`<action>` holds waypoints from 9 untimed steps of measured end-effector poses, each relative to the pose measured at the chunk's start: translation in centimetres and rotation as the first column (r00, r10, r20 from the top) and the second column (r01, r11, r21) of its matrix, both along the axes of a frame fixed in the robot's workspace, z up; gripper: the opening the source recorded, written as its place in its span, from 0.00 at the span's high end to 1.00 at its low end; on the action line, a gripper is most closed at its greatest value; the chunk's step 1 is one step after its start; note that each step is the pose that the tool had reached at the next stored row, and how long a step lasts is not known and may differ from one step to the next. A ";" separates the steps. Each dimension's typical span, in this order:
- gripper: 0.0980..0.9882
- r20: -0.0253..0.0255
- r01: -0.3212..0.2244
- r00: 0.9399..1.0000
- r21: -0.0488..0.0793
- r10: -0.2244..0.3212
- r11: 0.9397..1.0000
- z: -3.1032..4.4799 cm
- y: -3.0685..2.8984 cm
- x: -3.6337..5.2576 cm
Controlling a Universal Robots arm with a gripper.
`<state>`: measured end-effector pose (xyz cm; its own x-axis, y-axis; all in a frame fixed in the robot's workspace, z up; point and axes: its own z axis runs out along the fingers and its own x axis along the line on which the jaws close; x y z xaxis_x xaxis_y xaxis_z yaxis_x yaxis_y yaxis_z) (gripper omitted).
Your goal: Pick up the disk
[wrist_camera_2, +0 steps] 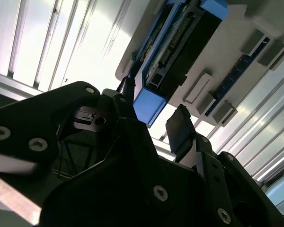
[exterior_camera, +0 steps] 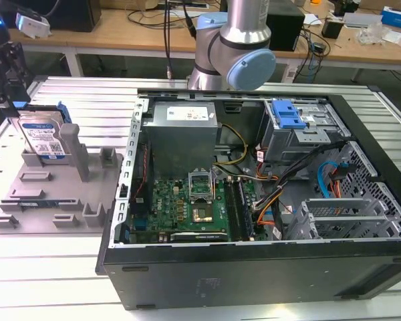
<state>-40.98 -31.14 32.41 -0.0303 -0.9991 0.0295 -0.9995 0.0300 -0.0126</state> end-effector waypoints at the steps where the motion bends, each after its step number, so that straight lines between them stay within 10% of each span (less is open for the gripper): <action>1: 0.50 0.000 0.000 1.000 0.000 0.000 1.000 -0.11 0.00 0.00; 9: 0.50 0.000 0.000 1.000 -0.001 0.000 1.000 -0.87 0.00 -0.02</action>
<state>-40.99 -31.14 31.54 -0.0303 -0.9991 0.0307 -0.9995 0.0300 -0.0127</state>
